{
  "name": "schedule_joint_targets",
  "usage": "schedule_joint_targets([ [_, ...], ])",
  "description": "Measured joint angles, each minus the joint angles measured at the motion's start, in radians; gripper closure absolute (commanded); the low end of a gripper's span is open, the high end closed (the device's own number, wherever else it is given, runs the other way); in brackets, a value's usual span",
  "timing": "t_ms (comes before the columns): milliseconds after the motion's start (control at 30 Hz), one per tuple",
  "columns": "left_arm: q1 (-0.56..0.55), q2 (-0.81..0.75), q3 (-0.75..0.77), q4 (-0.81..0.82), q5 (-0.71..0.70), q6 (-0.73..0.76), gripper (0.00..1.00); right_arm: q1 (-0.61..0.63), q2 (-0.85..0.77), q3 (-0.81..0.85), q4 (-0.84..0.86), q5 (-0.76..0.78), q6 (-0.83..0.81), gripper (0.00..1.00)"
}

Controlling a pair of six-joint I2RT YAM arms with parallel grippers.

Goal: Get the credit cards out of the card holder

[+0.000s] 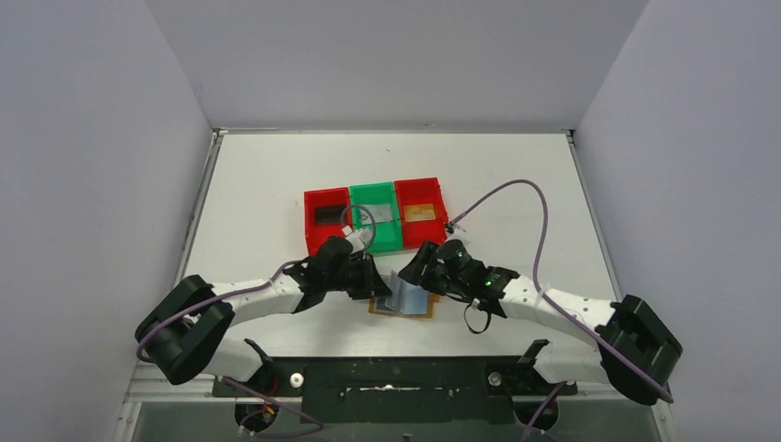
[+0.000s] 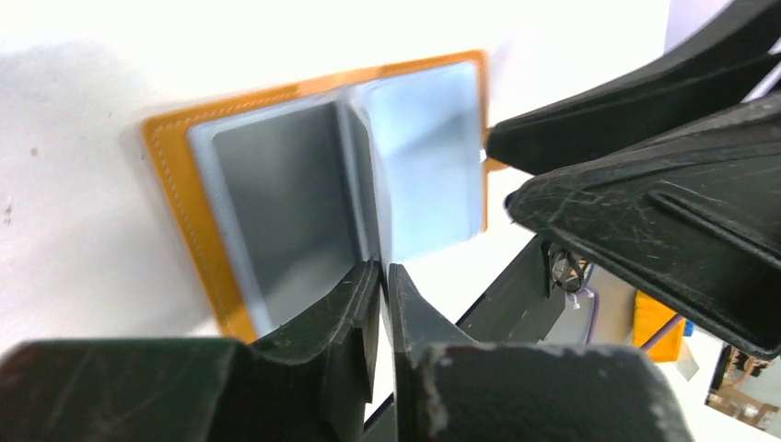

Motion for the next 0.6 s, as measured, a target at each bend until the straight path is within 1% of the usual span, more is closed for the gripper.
schedule_joint_targets([
  [33,-0.003,0.013,0.02,-0.013,0.0,0.004,0.86,0.0,-0.032,0.003,-0.047,0.037,-0.002,0.46],
  [100,-0.016,0.04,0.063,-0.041,-0.004,0.011,0.86,-0.002,-0.082,0.003,-0.126,0.096,-0.002,0.44],
  [167,-0.035,0.065,0.108,-0.072,-0.018,0.018,0.85,-0.007,-0.132,-0.002,-0.199,0.15,0.003,0.43],
  [267,-0.069,0.108,0.176,-0.12,-0.048,0.028,0.82,-0.018,-0.182,-0.026,-0.262,0.199,0.018,0.44],
  [433,-0.123,0.178,0.251,-0.153,-0.077,0.039,0.65,-0.031,-0.203,-0.081,-0.332,0.225,0.055,0.45],
  [500,-0.149,0.2,0.27,-0.163,-0.084,0.043,0.6,-0.031,-0.22,-0.1,-0.351,0.24,0.075,0.45],
  [600,-0.185,0.227,0.294,-0.168,-0.088,0.047,0.56,-0.032,-0.27,-0.122,-0.38,0.265,0.104,0.45],
])
